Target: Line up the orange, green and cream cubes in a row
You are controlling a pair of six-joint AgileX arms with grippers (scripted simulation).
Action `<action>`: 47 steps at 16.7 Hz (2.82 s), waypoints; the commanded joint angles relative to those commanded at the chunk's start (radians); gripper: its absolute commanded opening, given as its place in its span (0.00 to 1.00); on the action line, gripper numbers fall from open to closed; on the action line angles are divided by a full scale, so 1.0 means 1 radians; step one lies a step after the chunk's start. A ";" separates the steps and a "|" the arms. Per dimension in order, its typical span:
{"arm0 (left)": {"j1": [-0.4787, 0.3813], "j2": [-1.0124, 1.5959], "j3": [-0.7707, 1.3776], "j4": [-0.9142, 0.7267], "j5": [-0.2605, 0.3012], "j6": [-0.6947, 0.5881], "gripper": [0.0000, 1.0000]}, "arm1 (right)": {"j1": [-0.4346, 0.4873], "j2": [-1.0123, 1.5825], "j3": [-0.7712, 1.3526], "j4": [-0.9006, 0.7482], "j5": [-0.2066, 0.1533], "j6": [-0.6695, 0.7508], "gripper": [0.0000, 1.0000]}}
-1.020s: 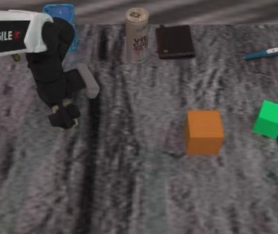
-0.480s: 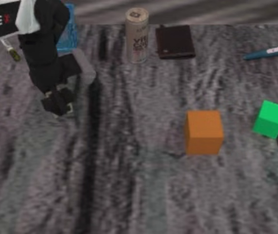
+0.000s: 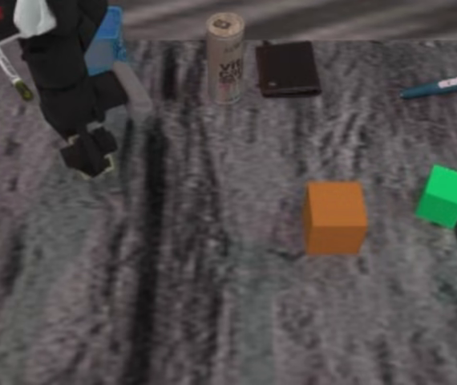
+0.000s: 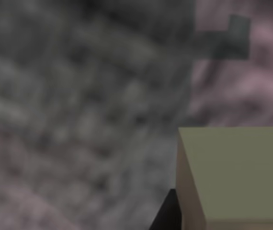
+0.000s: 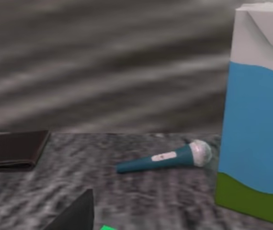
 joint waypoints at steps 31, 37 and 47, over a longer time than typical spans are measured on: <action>-0.653 0.234 0.218 0.016 0.005 -0.189 0.00 | 0.000 0.000 0.000 0.000 0.000 0.000 1.00; -0.653 0.234 0.218 0.016 0.005 -0.189 0.23 | 0.000 0.000 0.000 0.000 0.000 0.000 1.00; -0.653 0.234 0.218 0.016 0.005 -0.189 0.98 | 0.000 0.000 0.000 0.000 0.000 0.000 1.00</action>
